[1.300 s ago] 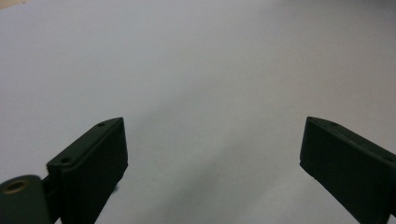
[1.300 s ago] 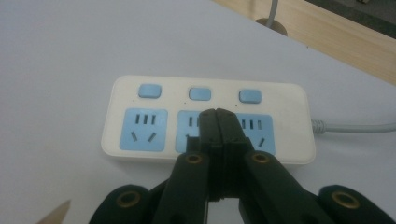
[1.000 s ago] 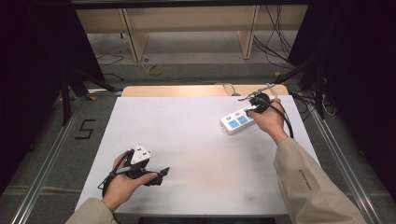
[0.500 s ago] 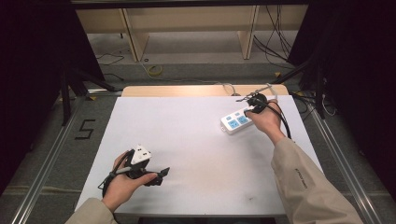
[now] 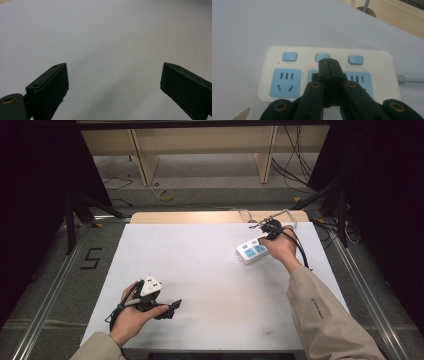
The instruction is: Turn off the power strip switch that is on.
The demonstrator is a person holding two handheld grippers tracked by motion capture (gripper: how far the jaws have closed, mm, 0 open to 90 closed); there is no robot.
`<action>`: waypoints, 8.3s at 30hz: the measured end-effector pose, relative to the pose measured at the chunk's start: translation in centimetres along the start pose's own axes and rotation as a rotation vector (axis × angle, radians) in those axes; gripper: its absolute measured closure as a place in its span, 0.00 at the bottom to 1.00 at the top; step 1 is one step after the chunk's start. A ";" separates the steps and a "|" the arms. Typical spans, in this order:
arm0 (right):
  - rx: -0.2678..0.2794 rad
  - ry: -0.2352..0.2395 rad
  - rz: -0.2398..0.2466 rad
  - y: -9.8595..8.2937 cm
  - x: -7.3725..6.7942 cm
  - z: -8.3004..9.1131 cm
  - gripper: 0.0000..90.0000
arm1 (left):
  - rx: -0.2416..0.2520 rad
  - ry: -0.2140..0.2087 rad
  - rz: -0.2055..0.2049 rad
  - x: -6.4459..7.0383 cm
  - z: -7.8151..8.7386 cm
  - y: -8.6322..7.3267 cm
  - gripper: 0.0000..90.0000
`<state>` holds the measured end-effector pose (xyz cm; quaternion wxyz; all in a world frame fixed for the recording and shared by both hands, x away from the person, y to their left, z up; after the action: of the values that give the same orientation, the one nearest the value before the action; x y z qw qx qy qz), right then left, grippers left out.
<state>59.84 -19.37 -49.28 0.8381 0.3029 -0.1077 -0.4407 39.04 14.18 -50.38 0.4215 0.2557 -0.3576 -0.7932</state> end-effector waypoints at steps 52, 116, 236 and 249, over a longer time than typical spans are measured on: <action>-0.006 -0.005 -0.023 1.1 0.5 -3.1 1.00 | 0.002 -0.008 0.000 0.1 0.0 0.1 0.09; -0.062 -0.032 -0.022 1.3 0.4 -3.2 1.00 | 0.003 -0.014 -0.002 0.2 0.0 0.1 0.09; 0.018 -0.047 0.013 1.2 0.4 -1.4 0.97 | -0.002 -0.015 -0.001 0.3 -0.1 0.0 0.09; 0.049 -0.048 0.016 1.0 0.3 -0.3 0.89 | -0.003 -0.013 -0.001 0.3 -0.1 0.0 0.09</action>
<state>60.83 -19.08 -48.89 0.8312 0.3118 -0.1409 -0.4382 38.99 13.89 -50.49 0.4192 0.2500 -0.3591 -0.7955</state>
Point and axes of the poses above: each handheld gripper's, and its own axes: z roughly backward along the jaws, y roughly out of its top, x roughly to its right, the point moved 8 cm from there along -z, roughly forward along the jaws, and after that the axes turned 9 degrees about y, right-handed, at the moved point
